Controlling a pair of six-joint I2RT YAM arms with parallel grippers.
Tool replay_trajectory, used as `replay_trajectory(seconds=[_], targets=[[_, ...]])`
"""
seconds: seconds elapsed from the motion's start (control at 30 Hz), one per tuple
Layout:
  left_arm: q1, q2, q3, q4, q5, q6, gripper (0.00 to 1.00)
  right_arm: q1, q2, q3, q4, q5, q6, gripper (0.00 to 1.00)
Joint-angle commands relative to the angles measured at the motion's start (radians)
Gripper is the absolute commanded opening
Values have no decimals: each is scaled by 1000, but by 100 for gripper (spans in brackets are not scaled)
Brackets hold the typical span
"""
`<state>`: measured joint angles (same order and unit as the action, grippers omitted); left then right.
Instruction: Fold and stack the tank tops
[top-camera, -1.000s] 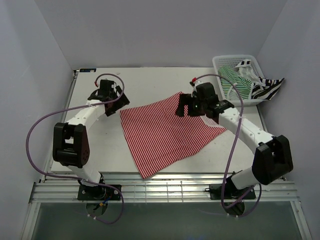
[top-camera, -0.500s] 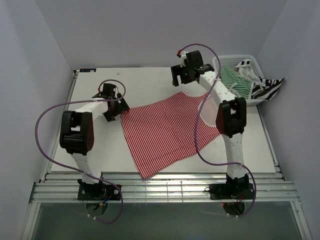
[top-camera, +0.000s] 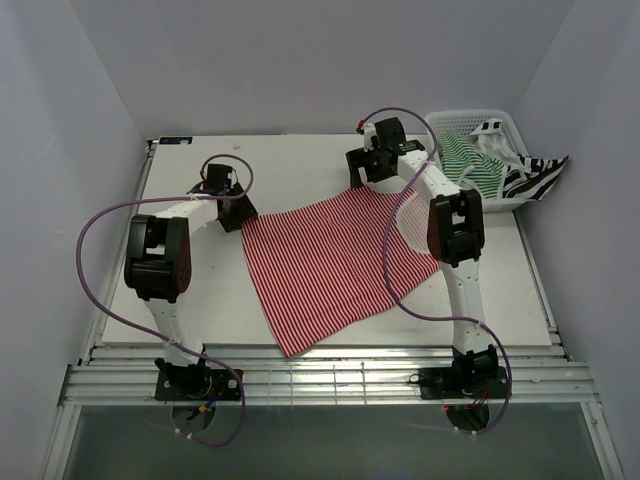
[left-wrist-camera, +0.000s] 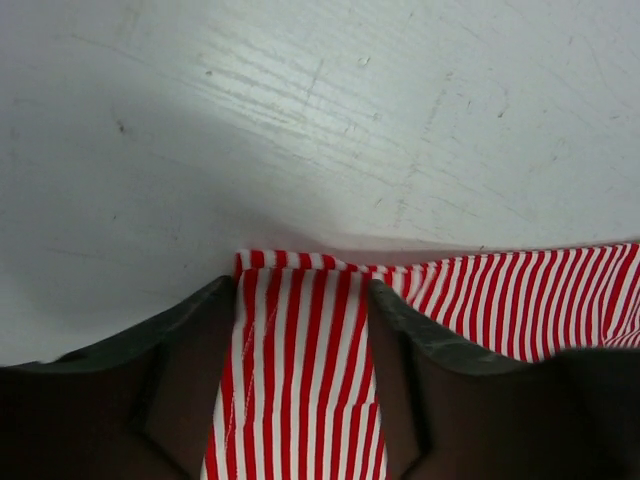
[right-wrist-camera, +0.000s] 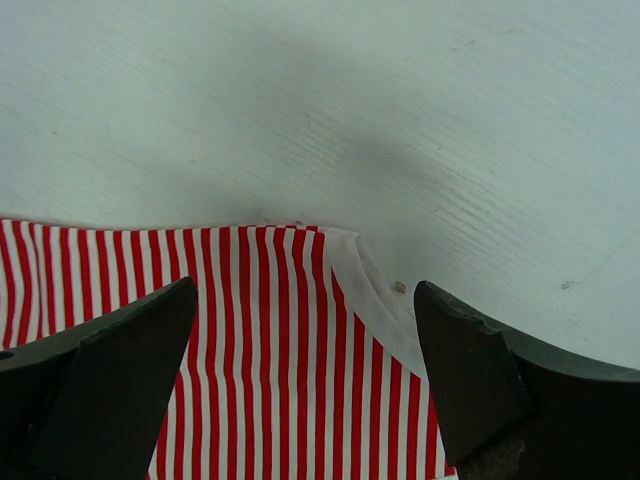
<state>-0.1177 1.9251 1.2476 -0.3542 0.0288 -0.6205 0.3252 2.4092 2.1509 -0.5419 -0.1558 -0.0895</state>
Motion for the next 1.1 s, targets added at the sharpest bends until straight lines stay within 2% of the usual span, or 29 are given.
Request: replay_trajectory(seconds=[0.0, 0.07, 0.1, 0.2, 0.23, 0.27, 0.33, 0.37, 0.43, 0.47, 0.57, 0.73, 0.9, 1.07], targets=[[3, 51, 1, 14, 65, 15, 61, -2, 60, 30, 37, -13, -13, 96], [3, 58, 4, 17, 71, 16, 46, -8, 77, 44, 40, -18, 3, 99], [3, 61, 4, 18, 72, 27, 30, -11, 91, 46, 43, -18, 10, 100], [3, 57, 1, 23, 77, 38, 0, -15, 94, 32, 51, -27, 37, 85], [3, 49, -2, 27, 74, 39, 0, -15, 88, 18, 56, -45, 42, 78], [3, 42, -7, 34, 65, 39, 0, -15, 82, 3, 60, -53, 43, 65], [3, 8, -27, 63, 57, 42, 0, -15, 59, -51, 83, -65, 48, 55], [3, -4, -31, 69, 48, 42, 0, -15, 42, -66, 91, -64, 45, 42], [3, -47, -34, 84, 31, 39, 0, -15, 30, -86, 94, -41, 36, 29], [3, -64, -33, 90, 23, 39, 0, -15, 24, -83, 86, -30, 31, 10], [3, -141, -39, 123, 14, 39, 0, -17, -27, -94, 88, 10, 20, 8], [3, -279, -56, 167, 17, 39, 0, -15, -246, -198, 189, 61, 8, 8], [1, -476, -65, 175, 54, 51, 0, -15, -575, -416, 342, 79, 11, 8], [3, -662, -50, 167, 91, 62, 0, -15, -867, -503, 340, 55, 19, 8]])
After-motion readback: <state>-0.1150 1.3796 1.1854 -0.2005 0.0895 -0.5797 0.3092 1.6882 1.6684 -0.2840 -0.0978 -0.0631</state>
